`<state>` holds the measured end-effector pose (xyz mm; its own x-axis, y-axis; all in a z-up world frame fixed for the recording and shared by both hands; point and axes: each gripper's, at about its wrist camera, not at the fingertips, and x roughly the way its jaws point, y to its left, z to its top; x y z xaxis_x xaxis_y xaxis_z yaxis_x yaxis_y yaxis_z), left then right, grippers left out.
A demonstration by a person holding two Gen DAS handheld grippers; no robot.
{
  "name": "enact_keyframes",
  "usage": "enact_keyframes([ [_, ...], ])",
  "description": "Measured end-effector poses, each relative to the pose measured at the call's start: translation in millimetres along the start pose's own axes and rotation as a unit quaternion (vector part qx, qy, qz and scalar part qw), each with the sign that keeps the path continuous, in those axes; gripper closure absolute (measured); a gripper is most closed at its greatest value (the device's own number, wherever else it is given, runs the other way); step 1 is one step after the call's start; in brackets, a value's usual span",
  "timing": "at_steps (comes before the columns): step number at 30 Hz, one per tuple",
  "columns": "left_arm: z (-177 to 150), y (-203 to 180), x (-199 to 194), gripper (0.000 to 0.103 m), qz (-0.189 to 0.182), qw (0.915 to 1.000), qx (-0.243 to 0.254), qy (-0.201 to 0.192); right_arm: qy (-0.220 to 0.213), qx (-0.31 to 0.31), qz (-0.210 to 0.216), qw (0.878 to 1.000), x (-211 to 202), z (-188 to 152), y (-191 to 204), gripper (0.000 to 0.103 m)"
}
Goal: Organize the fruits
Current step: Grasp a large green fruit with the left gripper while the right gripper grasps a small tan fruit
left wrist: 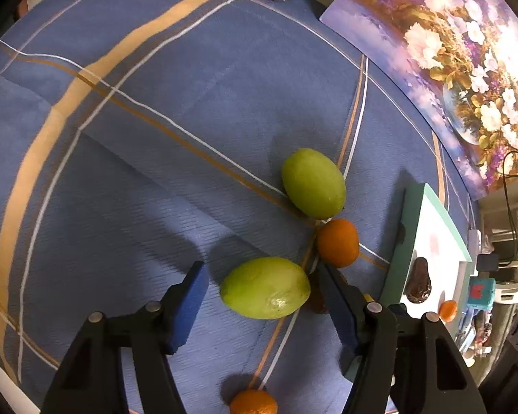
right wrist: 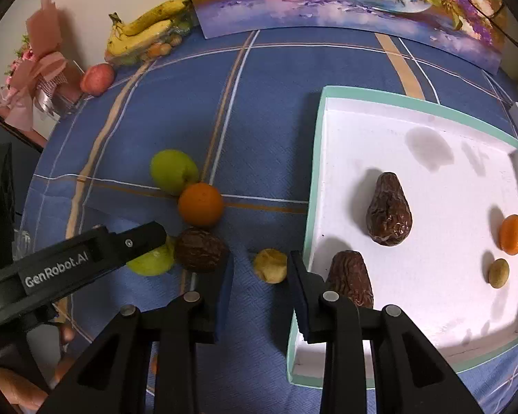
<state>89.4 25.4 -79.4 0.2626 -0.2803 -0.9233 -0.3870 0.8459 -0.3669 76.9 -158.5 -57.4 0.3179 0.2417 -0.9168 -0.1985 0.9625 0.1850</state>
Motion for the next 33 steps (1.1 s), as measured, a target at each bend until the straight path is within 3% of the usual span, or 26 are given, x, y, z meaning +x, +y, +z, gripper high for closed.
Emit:
enact_keyframes([
  [3,0,0,5,0.037,0.000,1.0000,-0.004,0.005,0.002,-0.003,-0.005,1.000,1,-1,1,0.071],
  [5,1,1,4,0.046,0.003,1.0000,-0.006,0.002,0.001,-0.007,-0.008,1.000,2,-2,3,0.071],
  [29,3,25,-20,0.047,-0.009,0.9977,-0.063,-0.026,-0.003,-0.091,-0.102,0.991,25,-1,33,0.074],
  [33,3,26,-20,0.047,-0.009,0.9972,-0.069,-0.027,-0.006,-0.110,-0.125,0.986,27,-2,36,0.080],
])
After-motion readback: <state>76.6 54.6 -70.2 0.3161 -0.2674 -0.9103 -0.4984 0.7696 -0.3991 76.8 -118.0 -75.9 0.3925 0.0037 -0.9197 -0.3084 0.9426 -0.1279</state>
